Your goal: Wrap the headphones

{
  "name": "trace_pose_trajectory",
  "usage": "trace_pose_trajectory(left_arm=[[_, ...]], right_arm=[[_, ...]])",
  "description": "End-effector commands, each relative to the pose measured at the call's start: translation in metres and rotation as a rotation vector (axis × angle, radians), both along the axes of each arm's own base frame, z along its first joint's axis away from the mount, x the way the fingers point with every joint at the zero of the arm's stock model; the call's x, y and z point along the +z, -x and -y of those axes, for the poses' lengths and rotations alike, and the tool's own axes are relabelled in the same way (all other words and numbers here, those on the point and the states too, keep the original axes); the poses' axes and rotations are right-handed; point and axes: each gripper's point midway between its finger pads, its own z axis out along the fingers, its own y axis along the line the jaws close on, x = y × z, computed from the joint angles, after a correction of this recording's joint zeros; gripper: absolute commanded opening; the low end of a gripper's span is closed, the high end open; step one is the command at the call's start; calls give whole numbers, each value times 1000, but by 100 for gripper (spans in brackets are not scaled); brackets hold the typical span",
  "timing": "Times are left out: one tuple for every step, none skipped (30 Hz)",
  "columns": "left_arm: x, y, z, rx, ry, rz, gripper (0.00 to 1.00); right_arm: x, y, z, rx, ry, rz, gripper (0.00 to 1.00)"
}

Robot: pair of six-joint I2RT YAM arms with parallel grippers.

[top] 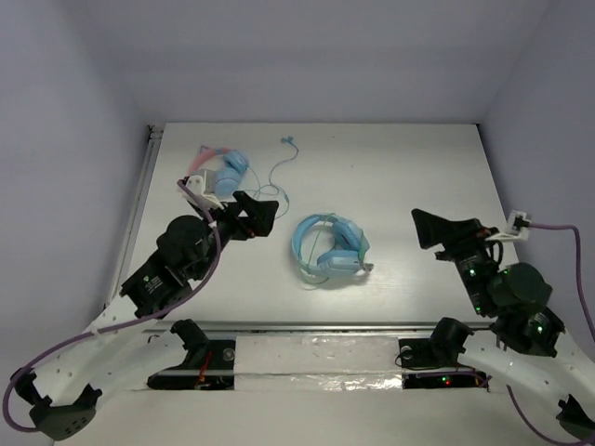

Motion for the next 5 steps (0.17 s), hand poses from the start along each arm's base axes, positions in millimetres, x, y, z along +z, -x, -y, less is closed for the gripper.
trace_pose_trajectory(left_arm=[[1,-3,1,-3,-8,32,99],[0,-2,4,-17,-6,34,99],[-5,-3,5,-21,-13,28,99],[-6,-3,7,-28,-17,25,99],[-13,-4,7,-23,-39,4,99]], right_arm=[[3,10,15,-9,-1,27,100],[3,11,17,-14,-6,31,100],[1,10,18,-21,-3,26,100],[1,9,17,-23,-2,21,100],[-1,8,17,-25,2,14,100]])
